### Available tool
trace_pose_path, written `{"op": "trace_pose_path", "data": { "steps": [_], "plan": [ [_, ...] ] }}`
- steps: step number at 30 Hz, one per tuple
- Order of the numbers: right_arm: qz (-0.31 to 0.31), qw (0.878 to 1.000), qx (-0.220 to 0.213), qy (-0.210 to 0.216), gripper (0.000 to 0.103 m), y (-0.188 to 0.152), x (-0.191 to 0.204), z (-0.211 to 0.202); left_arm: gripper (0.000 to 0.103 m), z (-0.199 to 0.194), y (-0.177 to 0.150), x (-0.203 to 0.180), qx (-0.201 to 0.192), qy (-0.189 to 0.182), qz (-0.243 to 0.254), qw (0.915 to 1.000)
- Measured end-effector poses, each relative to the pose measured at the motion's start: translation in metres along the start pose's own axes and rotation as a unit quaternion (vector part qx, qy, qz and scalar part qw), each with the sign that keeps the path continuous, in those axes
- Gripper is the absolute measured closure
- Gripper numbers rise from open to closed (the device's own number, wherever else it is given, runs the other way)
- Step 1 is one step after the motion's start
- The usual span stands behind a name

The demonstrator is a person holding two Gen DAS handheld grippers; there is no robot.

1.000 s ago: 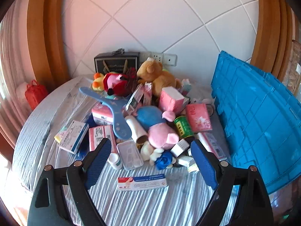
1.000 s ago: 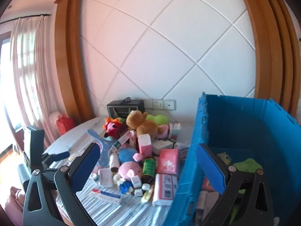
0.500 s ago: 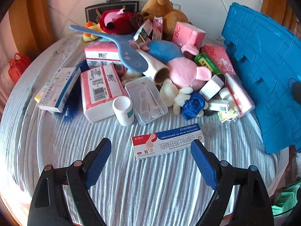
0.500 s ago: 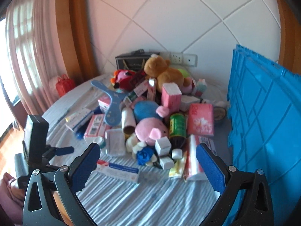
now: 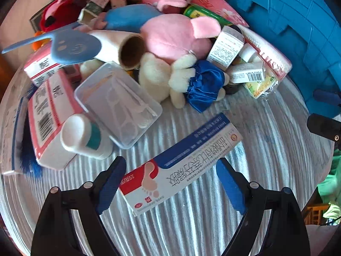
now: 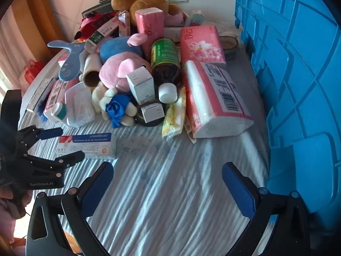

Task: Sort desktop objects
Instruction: 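Grasp the white-and-blue ointment box with the left gripper while the right gripper grasps a small white box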

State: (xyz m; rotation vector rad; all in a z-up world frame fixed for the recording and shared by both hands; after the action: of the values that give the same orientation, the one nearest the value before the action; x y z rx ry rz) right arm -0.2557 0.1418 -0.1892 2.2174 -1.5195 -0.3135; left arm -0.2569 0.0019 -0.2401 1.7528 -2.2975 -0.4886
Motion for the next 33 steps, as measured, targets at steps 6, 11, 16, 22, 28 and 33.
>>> {"op": "trace_pose_path", "data": {
  "steps": [6,11,16,22,28,33],
  "plan": [
    [0.016,1.0,0.017,0.003,0.0,-0.009,-0.004,0.01,0.048,0.007,0.001,0.004,0.008,-0.009,-0.037,0.9993],
    [0.012,0.999,0.016,0.028,0.0,0.004,0.002,0.014,0.052,-0.011,-0.018,0.022,0.001,-0.028,-0.152,0.9881],
    [-0.028,0.999,-0.01,0.027,0.042,0.033,0.016,0.016,0.054,-0.014,-0.021,0.017,0.002,-0.005,-0.161,0.9869],
    [-0.047,0.998,-0.008,0.032,0.054,0.053,0.022,0.043,0.061,-0.023,-0.008,0.005,-0.009,-0.006,-0.161,0.987],
    [-0.065,0.997,-0.005,0.037,0.077,0.051,0.028,0.048,0.065,-0.053,0.001,-0.006,-0.033,0.005,-0.156,0.9872],
    [-0.073,0.996,-0.031,0.051,0.077,0.048,0.033,0.012,0.065,-0.083,0.011,-0.007,-0.06,0.001,-0.165,0.9845]
  ]
}}
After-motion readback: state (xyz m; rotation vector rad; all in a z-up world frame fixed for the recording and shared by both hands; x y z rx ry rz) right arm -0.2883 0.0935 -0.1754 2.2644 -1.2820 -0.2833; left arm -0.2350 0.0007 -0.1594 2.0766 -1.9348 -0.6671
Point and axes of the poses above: each gripper's, at about its wrist camera, not at the fingertips, and z roughly the way its jaws point, x to its left, y to its top, the point moved 6 cm from there along z, roughly the way its jaws point
